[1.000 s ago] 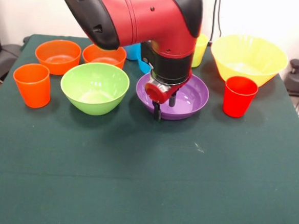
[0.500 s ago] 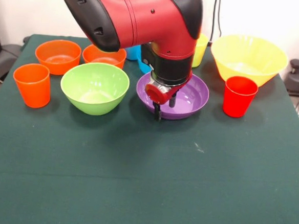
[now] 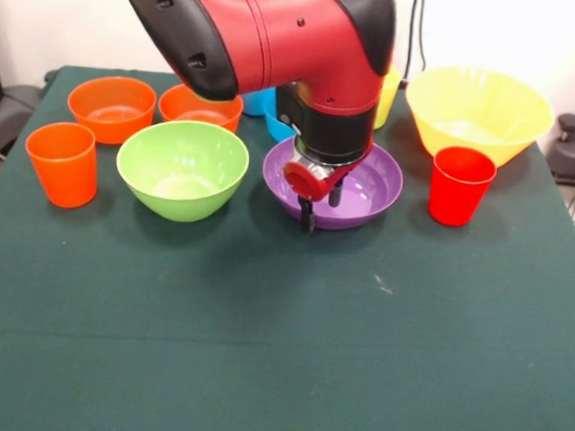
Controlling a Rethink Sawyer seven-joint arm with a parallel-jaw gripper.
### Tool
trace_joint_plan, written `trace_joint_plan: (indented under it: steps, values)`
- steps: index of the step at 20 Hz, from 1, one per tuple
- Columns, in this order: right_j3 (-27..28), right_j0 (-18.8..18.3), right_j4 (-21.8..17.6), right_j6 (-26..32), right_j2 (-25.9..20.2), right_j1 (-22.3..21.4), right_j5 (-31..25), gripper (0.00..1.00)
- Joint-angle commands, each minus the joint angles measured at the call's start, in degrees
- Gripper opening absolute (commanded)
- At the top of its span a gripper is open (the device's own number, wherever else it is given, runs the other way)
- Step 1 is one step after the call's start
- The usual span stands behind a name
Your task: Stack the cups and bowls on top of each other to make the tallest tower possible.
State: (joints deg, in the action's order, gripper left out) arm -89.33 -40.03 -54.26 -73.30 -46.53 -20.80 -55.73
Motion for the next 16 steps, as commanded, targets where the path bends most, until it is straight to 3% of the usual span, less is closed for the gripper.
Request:
trace_joint_plan:
  steps: [1, 9, 16]
  values:
    - [3.3, 1.9, -2.7, 16.6, 3.7, -0.4, -4.5, 1.0]
    - [2.1, 1.8, -0.9, 15.7, 2.9, -2.6, -5.6, 1.0]
    - [-1.5, 1.7, 3.0, 13.6, 1.0, -9.9, -8.1, 1.0]
